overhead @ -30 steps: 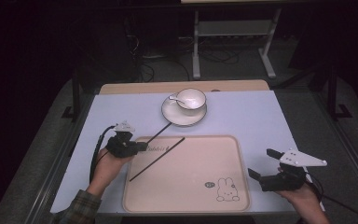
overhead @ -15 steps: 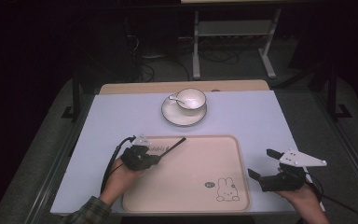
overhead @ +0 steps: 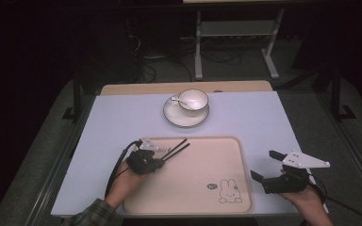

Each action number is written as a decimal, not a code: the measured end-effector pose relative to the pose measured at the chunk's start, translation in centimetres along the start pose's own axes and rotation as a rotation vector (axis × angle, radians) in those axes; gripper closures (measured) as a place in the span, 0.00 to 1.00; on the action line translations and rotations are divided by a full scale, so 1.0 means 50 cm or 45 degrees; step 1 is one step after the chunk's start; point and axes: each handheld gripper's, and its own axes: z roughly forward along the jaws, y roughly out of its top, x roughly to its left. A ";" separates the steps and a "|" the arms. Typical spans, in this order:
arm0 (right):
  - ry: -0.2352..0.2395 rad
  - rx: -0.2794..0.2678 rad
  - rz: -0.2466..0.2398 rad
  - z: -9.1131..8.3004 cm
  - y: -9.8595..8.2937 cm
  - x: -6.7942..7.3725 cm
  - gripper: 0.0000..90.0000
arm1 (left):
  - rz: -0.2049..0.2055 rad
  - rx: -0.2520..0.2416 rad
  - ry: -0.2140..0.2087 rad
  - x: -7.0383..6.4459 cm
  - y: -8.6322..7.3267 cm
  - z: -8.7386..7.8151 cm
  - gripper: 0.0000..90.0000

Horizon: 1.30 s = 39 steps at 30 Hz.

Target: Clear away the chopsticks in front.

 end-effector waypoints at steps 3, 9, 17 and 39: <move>0.002 0.000 0.001 0.000 0.000 0.000 0.00 | 0.001 0.000 -0.003 0.000 0.000 0.000 0.92; 0.005 -0.001 0.003 0.000 0.000 0.000 0.00 | -0.009 -0.103 -0.071 0.009 0.027 -0.010 0.81; 0.010 0.006 0.002 0.001 -0.001 0.001 0.00 | 0.055 -0.120 -0.163 0.015 0.103 0.045 0.98; 0.022 0.011 0.012 0.001 -0.005 -0.003 0.00 | 0.022 -0.063 -0.136 0.043 0.157 0.135 1.00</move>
